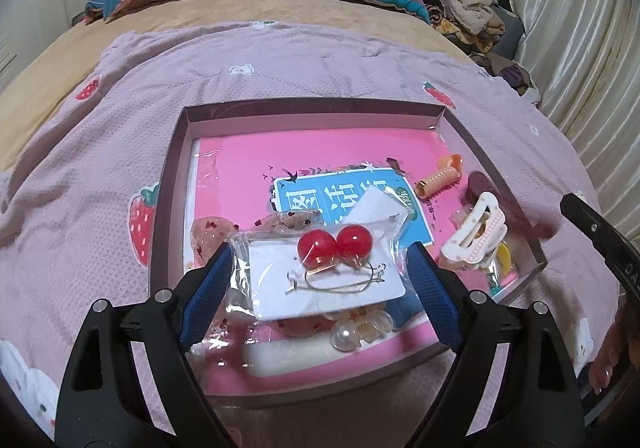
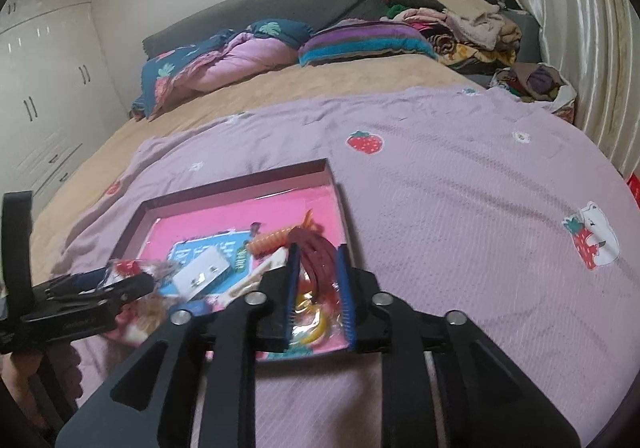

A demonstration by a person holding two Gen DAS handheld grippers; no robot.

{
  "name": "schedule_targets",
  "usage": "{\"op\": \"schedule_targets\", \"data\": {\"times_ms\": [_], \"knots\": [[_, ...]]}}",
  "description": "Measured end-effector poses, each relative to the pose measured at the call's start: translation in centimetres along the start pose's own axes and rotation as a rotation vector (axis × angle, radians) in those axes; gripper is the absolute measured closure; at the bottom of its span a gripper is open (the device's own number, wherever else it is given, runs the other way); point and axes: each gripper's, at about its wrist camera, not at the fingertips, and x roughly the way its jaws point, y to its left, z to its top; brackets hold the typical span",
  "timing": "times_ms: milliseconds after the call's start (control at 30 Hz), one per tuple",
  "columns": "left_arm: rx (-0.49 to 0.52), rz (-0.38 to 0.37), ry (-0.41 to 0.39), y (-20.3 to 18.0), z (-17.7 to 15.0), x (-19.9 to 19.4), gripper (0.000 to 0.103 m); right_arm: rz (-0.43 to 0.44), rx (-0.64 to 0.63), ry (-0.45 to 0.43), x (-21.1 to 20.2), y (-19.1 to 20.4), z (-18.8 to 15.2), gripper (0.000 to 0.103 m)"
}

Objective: Organize jewelry
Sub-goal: 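Carry the cherry earring card and maroon clip into the box and release both, then withdraw both tools back from the box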

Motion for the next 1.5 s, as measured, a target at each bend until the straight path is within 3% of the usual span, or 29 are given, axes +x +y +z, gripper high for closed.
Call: {"op": "schedule_targets", "data": {"times_ms": [167, 500, 767, 1033, 1100, 1500], "knots": [[0.002, 0.002, -0.017, -0.1, -0.2, -1.2, 0.024, 0.041, -0.009, 0.014, -1.6, 0.6, -0.2, 0.068], [-0.002, 0.001, -0.068, -0.2, -0.8, -5.8, 0.017, 0.061, -0.045, -0.077, -7.4, 2.0, -0.3, 0.031], [0.002, 0.009, -0.128, -0.7, -2.1, -10.1, 0.010, 0.073, -0.085, -0.129, -11.5, 2.4, -1.0, 0.016], [0.002, 0.025, -0.154, -1.0, -4.9, -12.9, 0.010, 0.076, -0.157, -0.137, -14.0, 3.2, -3.4, 0.014], [-0.004, 0.024, -0.151, -0.9, -5.8, -13.1, 0.010, 0.076, -0.164, -0.131, -14.2, 3.4, -4.0, 0.009], [-0.011, 0.023, -0.147, -0.9, -9.5, -14.1, 0.010, 0.082, -0.166, -0.064, -13.9, 4.1, -6.7, 0.007]]}}
